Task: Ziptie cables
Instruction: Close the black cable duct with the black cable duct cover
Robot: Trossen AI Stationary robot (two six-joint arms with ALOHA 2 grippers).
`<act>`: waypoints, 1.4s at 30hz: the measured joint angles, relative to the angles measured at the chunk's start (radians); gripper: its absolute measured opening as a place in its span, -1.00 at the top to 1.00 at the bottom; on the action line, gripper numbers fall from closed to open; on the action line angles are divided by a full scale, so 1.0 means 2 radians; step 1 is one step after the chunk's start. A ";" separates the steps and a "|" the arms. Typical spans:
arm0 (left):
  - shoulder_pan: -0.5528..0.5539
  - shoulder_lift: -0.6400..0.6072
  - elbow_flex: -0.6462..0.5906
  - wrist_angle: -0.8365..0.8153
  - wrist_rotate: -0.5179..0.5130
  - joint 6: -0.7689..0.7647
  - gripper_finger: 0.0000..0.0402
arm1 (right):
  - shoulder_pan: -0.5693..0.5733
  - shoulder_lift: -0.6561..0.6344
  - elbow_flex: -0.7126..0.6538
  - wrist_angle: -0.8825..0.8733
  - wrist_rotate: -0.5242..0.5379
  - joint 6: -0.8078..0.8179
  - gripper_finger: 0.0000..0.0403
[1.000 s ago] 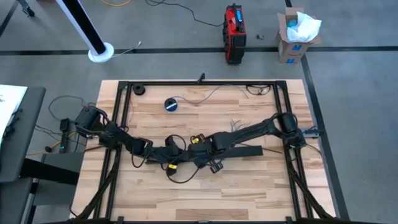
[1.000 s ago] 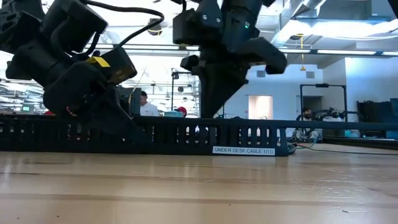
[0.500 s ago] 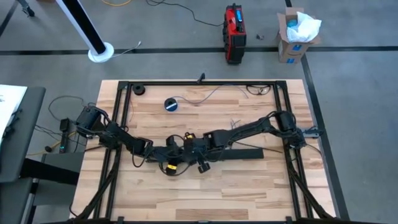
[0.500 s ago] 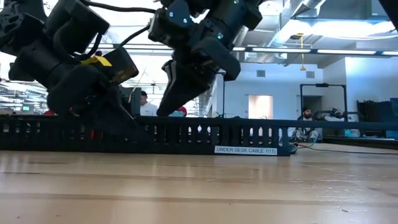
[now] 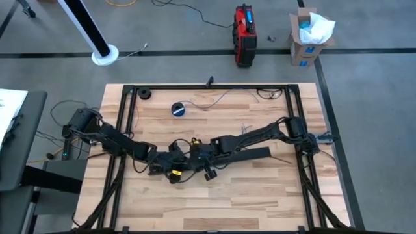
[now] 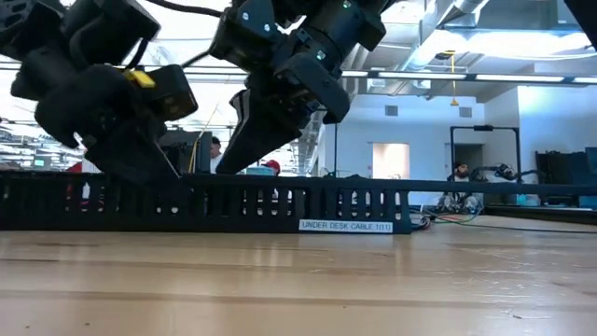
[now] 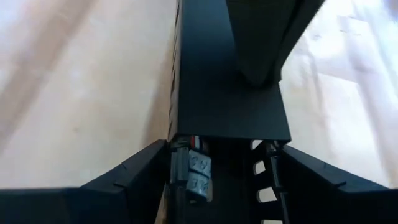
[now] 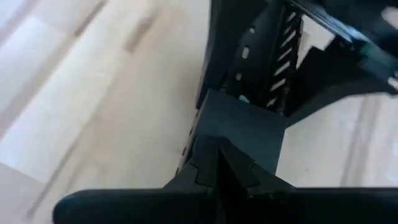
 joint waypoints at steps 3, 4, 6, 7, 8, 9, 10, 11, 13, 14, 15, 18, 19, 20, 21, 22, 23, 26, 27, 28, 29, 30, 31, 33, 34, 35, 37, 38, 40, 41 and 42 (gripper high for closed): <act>-0.009 -0.004 0.001 -0.014 0.032 -0.017 -0.23 | -0.002 0.001 0.003 0.007 -0.010 -0.001 1.00; -0.014 -0.009 0.001 -0.026 0.034 -0.021 -0.23 | -0.003 0.002 0.003 0.012 -0.014 -0.001 1.00; -0.021 -0.022 0.001 -0.053 0.030 -0.028 -0.23 | -0.006 0.002 0.003 0.013 -0.018 -0.001 1.00; -0.026 -0.031 0.001 -0.067 0.020 -0.032 -0.23 | -0.008 0.002 0.003 0.016 -0.019 -0.001 1.00; -0.030 -0.040 0.000 -0.083 0.005 -0.035 -0.23 | -0.009 0.002 0.002 0.020 -0.021 -0.001 1.00; -0.034 -0.047 -0.001 -0.094 -0.012 -0.036 -0.23 | -0.009 0.003 0.002 0.024 -0.020 -0.001 1.00; -0.038 -0.051 -0.001 -0.101 -0.031 -0.036 -0.23 | -0.009 0.003 0.002 0.028 -0.018 -0.001 1.00; -0.042 -0.052 -0.001 -0.102 -0.051 -0.033 -0.23 | -0.009 0.003 0.002 0.030 -0.017 -0.001 1.00; -0.048 -0.049 -0.002 -0.099 -0.072 -0.032 -0.23 | -0.009 0.003 0.001 0.038 -0.016 -0.001 1.00; -0.049 -0.042 -0.002 -0.092 -0.076 -0.030 -0.23 | -0.009 0.003 0.001 0.042 -0.016 -0.001 1.00; -0.049 -0.031 -0.002 -0.081 -0.082 -0.028 -0.23 | -0.009 0.003 0.001 0.050 -0.016 -0.001 1.00; -0.049 0.004 -0.002 -0.042 -0.082 -0.020 -0.23 | -0.012 0.013 0.002 0.075 -0.022 0.003 1.00; -0.049 0.017 -0.002 -0.024 -0.083 -0.018 -0.23 | -0.014 0.018 0.007 0.078 -0.026 0.007 1.00; -0.048 0.029 -0.002 -0.009 -0.084 -0.014 -0.23 | -0.014 0.020 0.013 0.079 -0.030 0.010 1.00; -0.048 0.041 -0.002 0.006 -0.086 -0.008 -0.23 | -0.014 0.020 0.015 0.079 -0.031 0.011 1.00; -0.046 0.049 -0.001 0.018 -0.087 -0.001 -0.23 | -0.014 0.024 0.015 0.083 -0.030 0.010 1.00; -0.044 0.056 -0.001 0.031 -0.088 0.009 -0.23 | -0.014 0.028 0.015 0.089 -0.029 0.008 1.00; -0.030 0.063 -0.001 0.053 -0.080 0.030 -0.23 | -0.014 0.028 0.032 0.073 -0.022 0.009 1.00; -0.024 0.064 -0.001 0.056 -0.077 0.034 -0.23 | -0.014 0.028 0.043 0.054 -0.014 0.007 1.00; -0.019 0.064 -0.001 0.056 -0.077 0.038 -0.23 | -0.012 0.028 0.056 0.031 0.000 0.002 1.00; -0.014 0.065 -0.001 0.056 -0.079 0.041 -0.23 | -0.009 0.026 0.070 0.006 0.019 -0.002 1.00; -0.009 0.065 -0.001 0.057 -0.081 0.044 -0.22 | -0.005 0.021 0.082 -0.021 0.036 -0.011 1.00; -0.003 0.065 -0.001 0.058 -0.079 0.049 -0.21 | -0.003 0.016 0.095 -0.050 0.048 -0.020 1.00; 0.010 0.065 -0.001 0.060 -0.064 0.060 -0.18 | -0.001 0.000 0.113 -0.095 0.057 -0.027 1.00; 0.016 0.065 -0.001 0.062 -0.056 0.064 -0.16 | 0.000 -0.012 0.118 -0.111 0.057 -0.028 1.00; 0.022 0.065 -0.002 0.065 -0.047 0.069 -0.14 | 0.001 -0.023 0.120 -0.127 0.058 -0.028 1.00; 0.032 0.065 -0.002 0.072 -0.033 0.078 -0.11 | 0.000 -0.046 0.120 -0.163 0.072 -0.027 1.00; 0.035 0.065 -0.002 0.076 -0.033 0.081 -0.11 | 0.000 -0.050 0.118 -0.175 0.081 -0.027 1.00; 0.041 0.065 -0.002 0.084 -0.033 0.085 -0.11 | -0.004 -0.048 0.115 -0.186 0.081 -0.023 1.00; 0.043 0.065 -0.002 0.087 -0.033 0.086 -0.11 | -0.004 -0.045 0.114 -0.195 0.078 -0.019 1.00; 0.045 0.065 -0.002 0.087 -0.033 0.086 -0.11 | -0.004 -0.041 0.113 -0.204 0.075 -0.016 1.00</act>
